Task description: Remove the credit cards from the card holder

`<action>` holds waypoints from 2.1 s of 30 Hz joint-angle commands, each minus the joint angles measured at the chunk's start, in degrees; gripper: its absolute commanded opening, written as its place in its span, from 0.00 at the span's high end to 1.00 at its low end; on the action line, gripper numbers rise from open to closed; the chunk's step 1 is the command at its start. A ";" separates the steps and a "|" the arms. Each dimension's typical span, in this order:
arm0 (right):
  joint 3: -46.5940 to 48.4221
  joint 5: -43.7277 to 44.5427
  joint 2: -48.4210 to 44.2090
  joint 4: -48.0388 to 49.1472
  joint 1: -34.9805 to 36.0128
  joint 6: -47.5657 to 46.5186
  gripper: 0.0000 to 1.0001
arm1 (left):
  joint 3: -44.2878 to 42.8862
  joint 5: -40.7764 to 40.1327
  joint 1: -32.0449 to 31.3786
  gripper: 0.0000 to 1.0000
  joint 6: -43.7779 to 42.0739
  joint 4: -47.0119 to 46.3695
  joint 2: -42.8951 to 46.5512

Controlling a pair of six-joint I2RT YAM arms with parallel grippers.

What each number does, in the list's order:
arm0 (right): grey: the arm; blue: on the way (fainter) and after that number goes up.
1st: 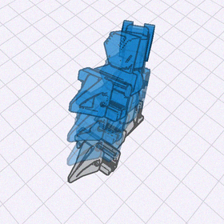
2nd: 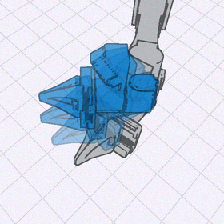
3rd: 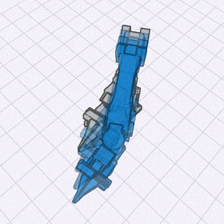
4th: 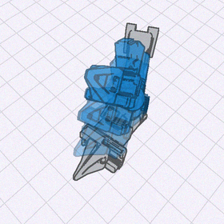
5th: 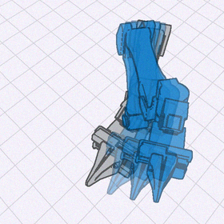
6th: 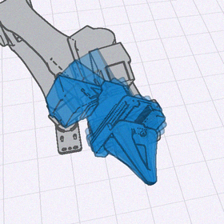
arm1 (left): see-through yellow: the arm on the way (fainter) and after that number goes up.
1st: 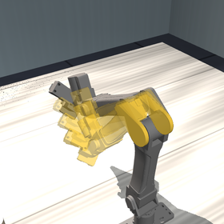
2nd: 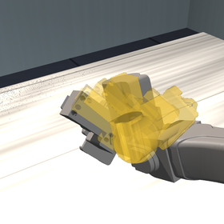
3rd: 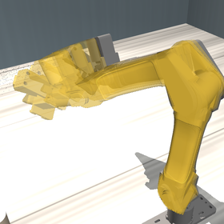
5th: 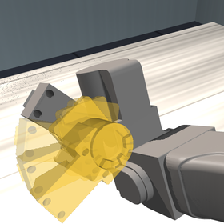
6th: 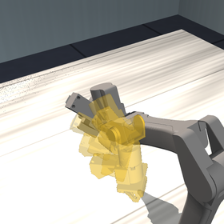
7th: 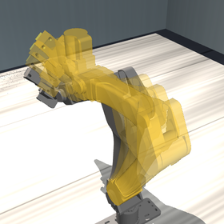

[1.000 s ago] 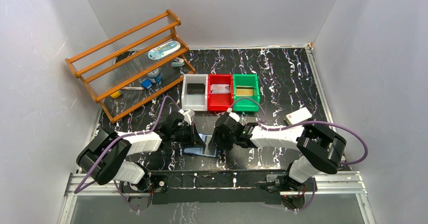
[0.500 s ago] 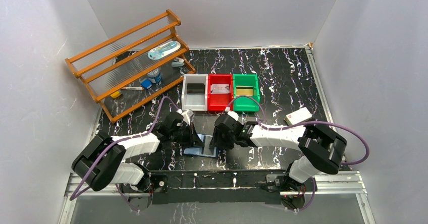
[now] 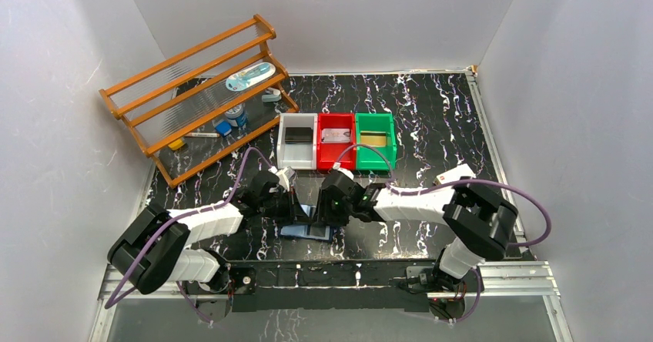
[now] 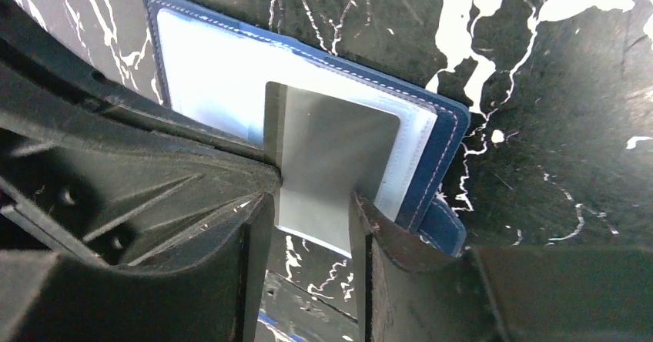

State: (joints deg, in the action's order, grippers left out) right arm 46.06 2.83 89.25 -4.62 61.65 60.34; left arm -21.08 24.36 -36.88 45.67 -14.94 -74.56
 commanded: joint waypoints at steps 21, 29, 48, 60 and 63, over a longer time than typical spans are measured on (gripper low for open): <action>-2.03 3.40 3.28 -5.92 -0.49 4.59 0.50 | -3.14 -4.71 -0.16 0.99 -3.83 12.71 5.20; -2.35 3.24 2.95 -5.45 -0.48 5.01 0.50 | -1.66 1.94 -0.17 0.83 -1.99 5.13 3.16; -2.47 3.67 2.48 -6.15 -1.05 5.01 0.50 | -2.89 -6.77 -0.13 1.00 -4.71 15.22 9.01; 1.43 -2.89 -1.39 -1.42 -1.18 -2.11 0.48 | -1.96 -2.78 -0.13 1.00 -4.31 10.42 5.52; 3.00 -0.69 -3.40 -2.86 -1.18 -2.43 0.48 | -2.78 -3.53 -0.12 1.00 -4.93 12.16 6.12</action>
State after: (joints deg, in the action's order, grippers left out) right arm 45.69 0.91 89.89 -5.41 60.71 60.95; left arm -22.87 21.47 -36.93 42.37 -5.91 -69.23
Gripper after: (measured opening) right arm 0.523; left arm 0.010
